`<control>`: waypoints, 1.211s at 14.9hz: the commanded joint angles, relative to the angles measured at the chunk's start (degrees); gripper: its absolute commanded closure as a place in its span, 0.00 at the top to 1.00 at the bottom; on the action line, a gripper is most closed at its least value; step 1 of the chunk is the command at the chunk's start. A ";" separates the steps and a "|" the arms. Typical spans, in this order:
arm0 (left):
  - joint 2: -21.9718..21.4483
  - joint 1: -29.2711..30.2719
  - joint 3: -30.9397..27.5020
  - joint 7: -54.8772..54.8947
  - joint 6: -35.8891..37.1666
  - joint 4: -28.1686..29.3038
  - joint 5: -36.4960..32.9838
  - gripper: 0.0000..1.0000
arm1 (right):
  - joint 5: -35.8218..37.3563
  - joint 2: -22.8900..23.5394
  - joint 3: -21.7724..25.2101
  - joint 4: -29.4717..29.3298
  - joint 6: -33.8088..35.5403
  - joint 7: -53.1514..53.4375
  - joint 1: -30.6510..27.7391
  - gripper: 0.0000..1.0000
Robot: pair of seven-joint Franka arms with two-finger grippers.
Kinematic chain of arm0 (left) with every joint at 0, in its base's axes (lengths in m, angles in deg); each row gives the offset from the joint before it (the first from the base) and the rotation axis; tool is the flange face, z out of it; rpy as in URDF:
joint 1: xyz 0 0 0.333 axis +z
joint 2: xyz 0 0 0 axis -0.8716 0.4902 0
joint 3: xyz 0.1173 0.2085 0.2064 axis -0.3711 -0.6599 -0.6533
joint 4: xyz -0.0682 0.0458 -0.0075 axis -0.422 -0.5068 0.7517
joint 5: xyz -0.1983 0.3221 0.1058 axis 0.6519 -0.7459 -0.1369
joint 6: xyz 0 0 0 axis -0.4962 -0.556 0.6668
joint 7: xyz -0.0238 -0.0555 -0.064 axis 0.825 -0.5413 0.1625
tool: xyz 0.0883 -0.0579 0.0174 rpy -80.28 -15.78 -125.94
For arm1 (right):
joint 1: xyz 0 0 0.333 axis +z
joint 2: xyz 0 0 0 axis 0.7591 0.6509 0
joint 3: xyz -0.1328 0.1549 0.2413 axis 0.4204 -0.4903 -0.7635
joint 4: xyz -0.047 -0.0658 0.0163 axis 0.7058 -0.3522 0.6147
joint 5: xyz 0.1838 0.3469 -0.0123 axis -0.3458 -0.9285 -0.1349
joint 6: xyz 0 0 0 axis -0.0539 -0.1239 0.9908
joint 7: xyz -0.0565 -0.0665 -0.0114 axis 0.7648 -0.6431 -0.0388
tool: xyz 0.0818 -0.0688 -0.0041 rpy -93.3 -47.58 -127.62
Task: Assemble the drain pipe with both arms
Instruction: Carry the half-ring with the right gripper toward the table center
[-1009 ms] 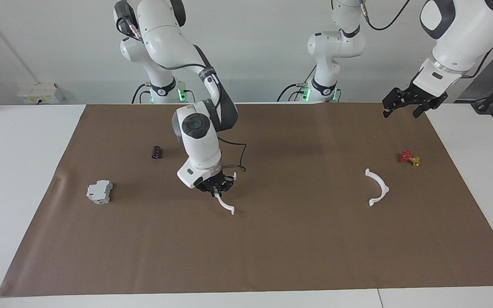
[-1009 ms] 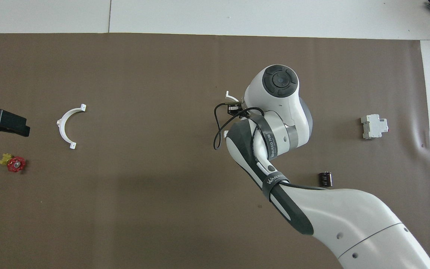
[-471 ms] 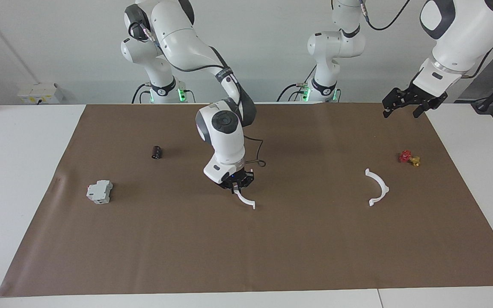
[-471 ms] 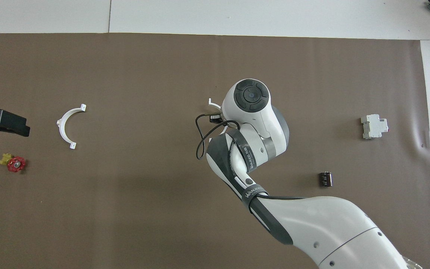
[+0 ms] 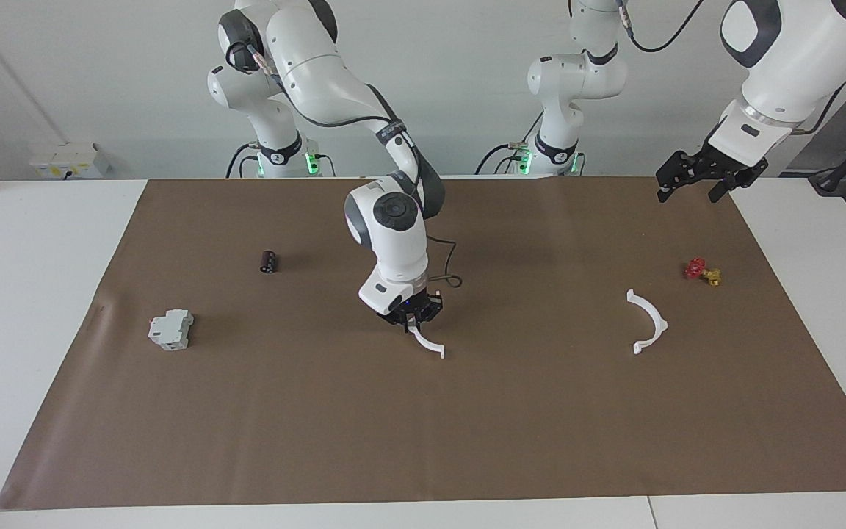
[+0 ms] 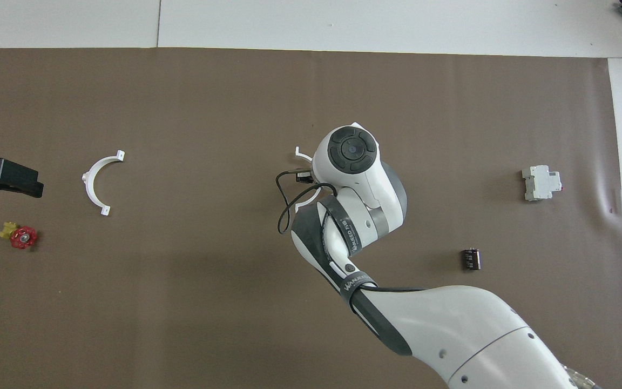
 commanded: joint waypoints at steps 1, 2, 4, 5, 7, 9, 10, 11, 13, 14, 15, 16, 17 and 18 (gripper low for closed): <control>-0.81 0.48 0.41 -0.21 -0.68 1.11 -0.90 1.00 | 1.59 0.67 0.14 -0.20 -1.49 3.27 1.27 0.00; -0.81 0.48 0.41 -0.21 -0.68 1.11 -0.90 1.00 | 1.59 0.59 0.14 -0.03 -1.93 3.36 1.44 0.00; -0.81 0.56 0.41 -0.21 -0.68 1.11 -0.90 1.00 | 1.68 0.50 0.14 0.24 -2.02 3.45 1.88 0.00; -0.81 0.56 0.41 -0.21 -0.68 1.11 -0.90 1.00 | 1.68 0.50 0.14 0.50 -2.28 3.53 1.89 0.00; -0.72 0.56 0.41 -0.21 -0.76 1.11 -0.90 1.00 | 1.68 0.50 0.14 0.68 -2.55 3.45 1.97 0.00; -0.72 0.48 0.41 -0.21 -0.76 1.11 -0.90 1.00 | 1.77 0.50 0.14 0.77 -2.81 3.45 1.97 0.16; -0.72 0.48 0.41 -0.21 -0.76 1.11 -0.90 1.00 | 1.77 0.50 0.14 0.77 -2.99 3.53 2.15 0.31; -0.72 0.48 0.41 -0.21 -0.76 1.11 -0.90 1.00 | 1.77 0.50 0.14 0.85 -3.08 3.62 3.02 0.49; -0.72 0.48 0.41 -0.21 -0.76 1.11 -0.90 1.00 | 1.77 0.50 0.14 1.03 -3.60 3.71 3.47 1.00; -0.72 0.48 0.41 -0.21 -0.85 1.11 -0.90 1.00 | 1.77 0.24 0.23 0.86 -2.91 3.80 3.55 1.00; -0.72 0.48 0.41 -0.21 -0.85 1.11 -0.90 1.00 | 1.77 0.15 0.23 0.85 -2.90 4.32 3.64 1.00; -0.72 0.48 0.41 -0.21 -0.85 1.11 -0.90 1.00 | 1.77 -0.20 0.23 0.59 -2.73 5.46 3.73 1.00; -0.72 0.56 0.41 -0.21 -0.85 1.11 -0.90 1.00 | 1.77 -0.64 0.40 0.59 -2.55 6.16 3.64 1.00; -0.72 0.48 0.41 -0.21 -0.76 1.11 -0.90 1.00 | 1.77 -2.13 0.67 0.59 -2.03 6.34 3.21 1.00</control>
